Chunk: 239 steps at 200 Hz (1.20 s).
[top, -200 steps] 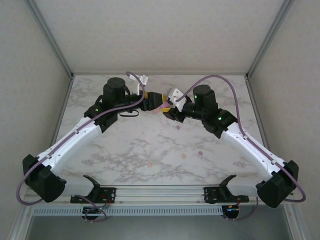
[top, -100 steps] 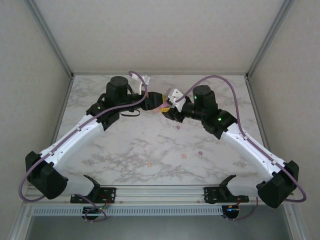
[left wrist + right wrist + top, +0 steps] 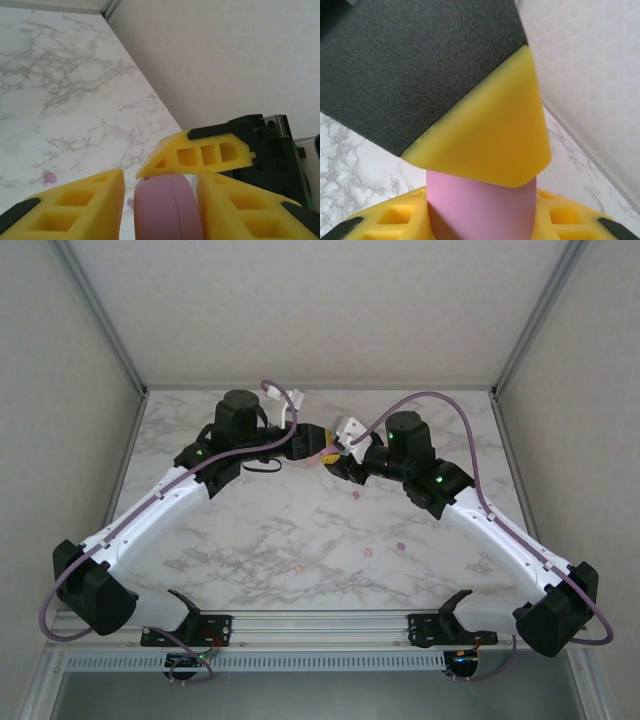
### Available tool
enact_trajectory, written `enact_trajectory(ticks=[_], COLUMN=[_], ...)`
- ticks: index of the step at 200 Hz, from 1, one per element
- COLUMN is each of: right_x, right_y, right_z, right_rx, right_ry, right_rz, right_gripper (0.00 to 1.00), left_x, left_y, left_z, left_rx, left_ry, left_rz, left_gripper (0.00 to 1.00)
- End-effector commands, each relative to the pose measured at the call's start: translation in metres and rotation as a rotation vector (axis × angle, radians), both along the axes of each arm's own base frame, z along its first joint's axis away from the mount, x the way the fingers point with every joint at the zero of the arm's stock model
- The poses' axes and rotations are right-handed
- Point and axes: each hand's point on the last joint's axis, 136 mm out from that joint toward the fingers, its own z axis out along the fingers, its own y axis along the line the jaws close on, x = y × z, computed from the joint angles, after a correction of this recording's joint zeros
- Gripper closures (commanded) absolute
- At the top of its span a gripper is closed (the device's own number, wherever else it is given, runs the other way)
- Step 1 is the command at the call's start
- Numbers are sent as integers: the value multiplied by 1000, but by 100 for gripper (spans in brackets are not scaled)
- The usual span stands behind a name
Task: Insert the wireless bluetooth earbuds into the charging case
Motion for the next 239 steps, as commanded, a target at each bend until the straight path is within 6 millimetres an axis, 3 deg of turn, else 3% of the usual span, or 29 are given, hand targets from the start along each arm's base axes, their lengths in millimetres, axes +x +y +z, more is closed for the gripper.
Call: enact_trajectory(ticks=[1,27,65,94,117,138,167,198,239], right_x=[7,16,6,-3,-7,-14,-18,-28,-21], right_y=[-1,-5,2,2,-4,-14,-23,-18,-14], right_z=[18,18,15,13,25,34,32,34,46], right_rx=[41,31,32,31,105,193,197,189,236], right_ry=[-65,-69,-50,-52,-130,-235,-267,-282,-308], right_rz=[-47,-100,-39,-4,-20,-21,29,109,98], right_gripper=[62,62,59,50,42,33,34,34,35], left_x=[-6,-6,-5,-2,1,0,-3,-4,-5], left_y=[-5,-4,-4,3,11,11,13,13,13], left_z=[3,2,5,21,44,51,55,60,61], left_rx=[13,22,13,-50,-187,-254,-290,-319,-342], left_ry=[2,0,-3,-7,6,47,86,112,134], left_rz=[-43,-45,-33,28,63,51,49,49,43], left_gripper=[60,65,83,92,94,95,96,97,97])
